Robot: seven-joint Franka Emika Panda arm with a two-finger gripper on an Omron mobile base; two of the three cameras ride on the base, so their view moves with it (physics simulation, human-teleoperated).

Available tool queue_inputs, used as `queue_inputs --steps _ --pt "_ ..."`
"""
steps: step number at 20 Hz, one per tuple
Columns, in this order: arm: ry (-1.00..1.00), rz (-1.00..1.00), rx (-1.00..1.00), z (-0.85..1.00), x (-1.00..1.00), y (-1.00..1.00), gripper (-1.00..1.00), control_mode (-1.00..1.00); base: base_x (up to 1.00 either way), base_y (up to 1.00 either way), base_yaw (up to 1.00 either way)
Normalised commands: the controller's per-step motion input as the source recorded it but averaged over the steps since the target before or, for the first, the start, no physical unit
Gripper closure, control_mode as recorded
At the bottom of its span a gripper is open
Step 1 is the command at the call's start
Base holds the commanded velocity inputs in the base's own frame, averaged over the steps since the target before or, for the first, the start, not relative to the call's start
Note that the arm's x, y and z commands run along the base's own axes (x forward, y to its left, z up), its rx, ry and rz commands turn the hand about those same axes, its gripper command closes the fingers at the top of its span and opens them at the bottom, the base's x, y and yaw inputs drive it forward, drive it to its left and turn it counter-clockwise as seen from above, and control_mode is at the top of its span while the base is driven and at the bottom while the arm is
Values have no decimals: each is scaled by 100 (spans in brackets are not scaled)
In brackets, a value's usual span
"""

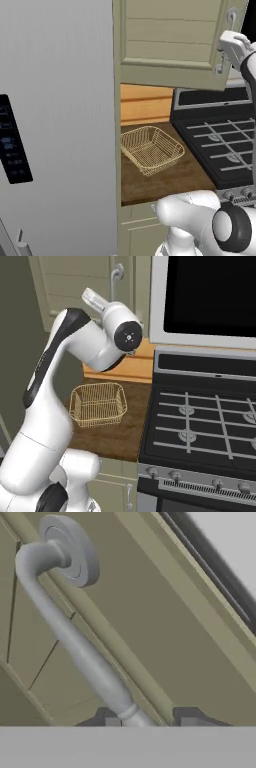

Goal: Open the cabinet, pick up the bread from the cabinet and place it in the basket. Then move the basket to the dining counter.

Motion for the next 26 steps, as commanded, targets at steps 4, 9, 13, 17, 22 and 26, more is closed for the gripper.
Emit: queue_inputs --steps 4,9,13,17,22,26 --pt "2 0 -11 11 -100 9 100 -100 0 0 0" --pt "11 0 -11 12 -100 31 100 -100 0 0 0" --pt "17 0 -13 16 -100 55 100 -100 0 0 0" --pt "13 0 -14 4 -100 93 100 -100 0 0 0" --pt "3 0 -9 2 -98 98 -100 -100 0 0 0" --pt "0 0 -3 3 -83 -11 -100 -100 0 0 0"
